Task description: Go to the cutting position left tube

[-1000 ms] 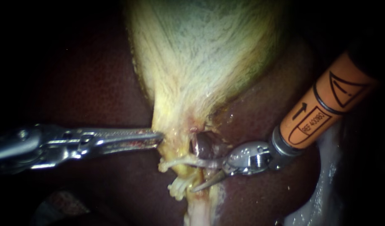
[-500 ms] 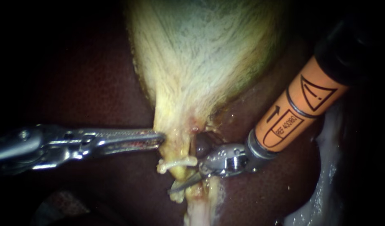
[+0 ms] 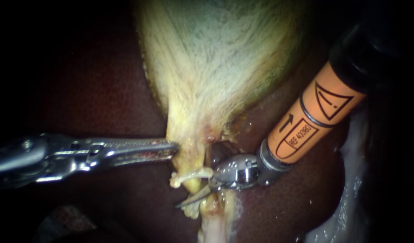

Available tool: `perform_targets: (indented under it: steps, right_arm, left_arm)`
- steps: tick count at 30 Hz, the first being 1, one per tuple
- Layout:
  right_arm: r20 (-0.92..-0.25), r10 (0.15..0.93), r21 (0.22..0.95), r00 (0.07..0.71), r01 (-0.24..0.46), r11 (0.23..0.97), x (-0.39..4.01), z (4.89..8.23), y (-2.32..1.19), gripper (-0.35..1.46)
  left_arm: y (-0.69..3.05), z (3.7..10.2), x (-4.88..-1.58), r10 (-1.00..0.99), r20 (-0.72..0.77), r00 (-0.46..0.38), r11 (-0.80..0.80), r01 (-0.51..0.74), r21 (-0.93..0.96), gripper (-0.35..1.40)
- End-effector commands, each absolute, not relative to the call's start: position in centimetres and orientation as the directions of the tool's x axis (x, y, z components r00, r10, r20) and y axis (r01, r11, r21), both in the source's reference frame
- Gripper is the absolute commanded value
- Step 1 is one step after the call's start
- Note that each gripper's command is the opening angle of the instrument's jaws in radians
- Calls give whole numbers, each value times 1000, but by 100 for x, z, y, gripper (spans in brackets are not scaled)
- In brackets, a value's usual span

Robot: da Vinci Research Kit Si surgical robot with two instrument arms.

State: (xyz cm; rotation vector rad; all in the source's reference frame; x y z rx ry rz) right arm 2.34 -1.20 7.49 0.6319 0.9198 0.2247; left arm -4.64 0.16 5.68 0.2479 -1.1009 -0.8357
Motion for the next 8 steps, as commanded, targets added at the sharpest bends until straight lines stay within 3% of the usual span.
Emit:
perform_targets:
  steps: [1,8]
  right_arm:
    - [-670,440,596,598,82,799,234,749,-120,126]
    - [-671,439,596,598,82,799,234,749,-120,126]
  left_arm:
    - [17,568,-464,-702,685,192,678,472,563,-35]
    - [17,569,-465,-702,685,192,678,472,563,-35]
